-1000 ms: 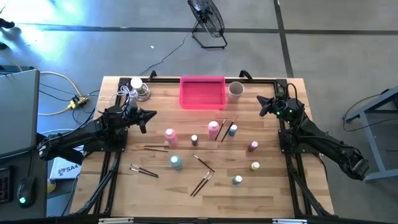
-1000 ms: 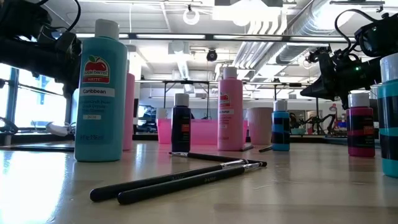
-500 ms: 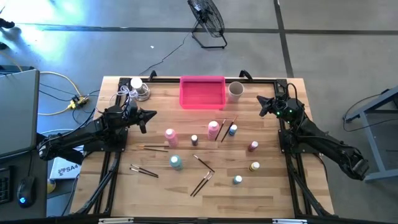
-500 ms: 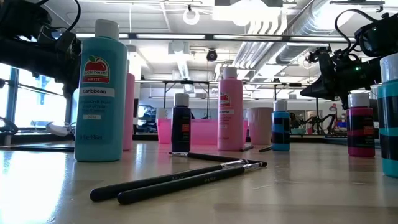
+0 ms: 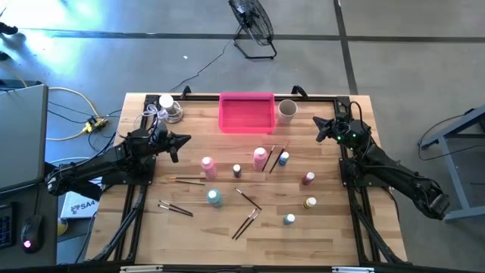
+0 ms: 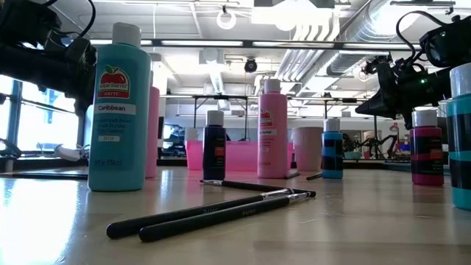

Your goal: Pick & Place Paint Supplies

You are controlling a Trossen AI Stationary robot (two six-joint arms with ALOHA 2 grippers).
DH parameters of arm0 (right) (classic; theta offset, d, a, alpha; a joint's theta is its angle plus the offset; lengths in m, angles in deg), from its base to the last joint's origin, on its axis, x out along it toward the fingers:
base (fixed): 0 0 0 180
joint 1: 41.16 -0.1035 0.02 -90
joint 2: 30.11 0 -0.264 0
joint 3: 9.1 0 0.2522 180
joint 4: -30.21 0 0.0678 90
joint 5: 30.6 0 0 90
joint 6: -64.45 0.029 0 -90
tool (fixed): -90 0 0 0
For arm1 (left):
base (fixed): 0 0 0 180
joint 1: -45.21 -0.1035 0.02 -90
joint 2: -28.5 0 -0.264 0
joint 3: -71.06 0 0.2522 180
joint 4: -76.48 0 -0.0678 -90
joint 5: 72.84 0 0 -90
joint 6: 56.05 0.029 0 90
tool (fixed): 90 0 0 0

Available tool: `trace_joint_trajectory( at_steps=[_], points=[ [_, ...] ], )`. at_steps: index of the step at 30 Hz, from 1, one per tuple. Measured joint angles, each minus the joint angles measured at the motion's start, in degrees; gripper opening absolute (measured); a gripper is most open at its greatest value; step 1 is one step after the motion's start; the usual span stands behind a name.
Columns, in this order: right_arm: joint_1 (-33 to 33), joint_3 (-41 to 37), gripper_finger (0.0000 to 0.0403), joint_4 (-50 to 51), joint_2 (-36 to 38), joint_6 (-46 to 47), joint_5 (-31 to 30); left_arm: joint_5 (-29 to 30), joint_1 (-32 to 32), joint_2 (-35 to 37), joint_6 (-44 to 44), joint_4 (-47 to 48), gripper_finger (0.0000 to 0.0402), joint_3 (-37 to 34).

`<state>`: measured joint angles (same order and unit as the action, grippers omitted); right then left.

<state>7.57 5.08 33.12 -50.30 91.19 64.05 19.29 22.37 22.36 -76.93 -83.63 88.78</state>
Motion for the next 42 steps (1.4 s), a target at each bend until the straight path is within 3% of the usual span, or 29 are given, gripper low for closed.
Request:
trace_joint_trajectory(
  at_steps=[6, 35, 42],
  points=[
    [0.0, 0.0, 0.0003, 0.0, 0.0, 0.0, 0.0, -0.3, 0.0, 0.0, -4.8, 0.0, 0.0, 0.0],
    [0.0, 0.0, 0.0002, 0.0, 0.0, 0.0, 0.0, -0.6, 0.0, 0.0, -8.6, 0.0, 0.0, 0.0],
    [0.0, 0.0, 0.0002, 0.0, 0.0, 0.0, 0.0, -0.6, 0.0, 0.0, -13.7, 0.0, 0.0, 0.0]
  ],
)
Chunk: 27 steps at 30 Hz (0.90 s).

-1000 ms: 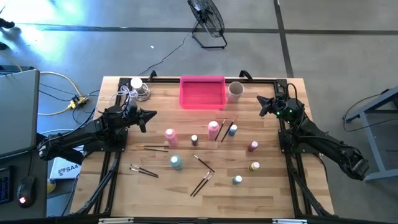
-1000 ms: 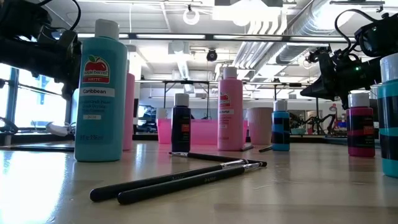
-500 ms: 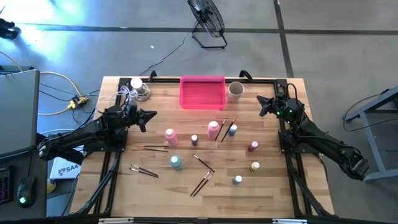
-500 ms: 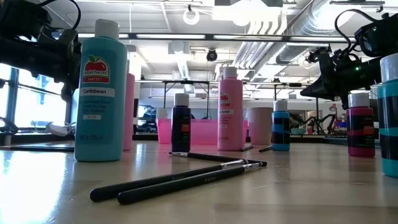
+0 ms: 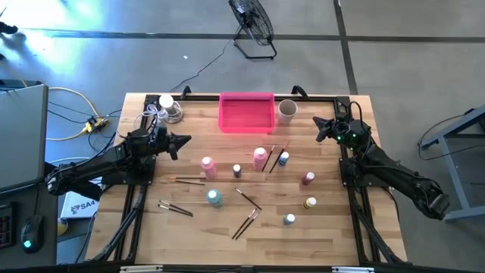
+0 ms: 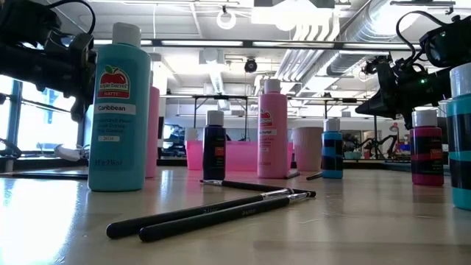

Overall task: Pick & Place Paint Supplies
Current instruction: Put the big pink paint bottle into the pink bin

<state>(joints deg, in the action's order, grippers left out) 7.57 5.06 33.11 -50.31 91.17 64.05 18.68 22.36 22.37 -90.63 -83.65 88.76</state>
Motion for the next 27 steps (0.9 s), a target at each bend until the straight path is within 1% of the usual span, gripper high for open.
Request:
trace_joint_trajectory(
  at_steps=[9, 27],
  points=[
    [0.0, 0.0, 0.0002, 0.0, 0.0, 0.0, -0.6, 0.0, 0.0, 0.0, 0.0, 0.0, 0.0, 0.0],
    [0.0, 0.0, 0.0002, 0.0, 0.0, 0.0, 0.0, 0.0, 0.0, 0.0, -0.1, 0.0, 0.0, 0.0]
  ],
)
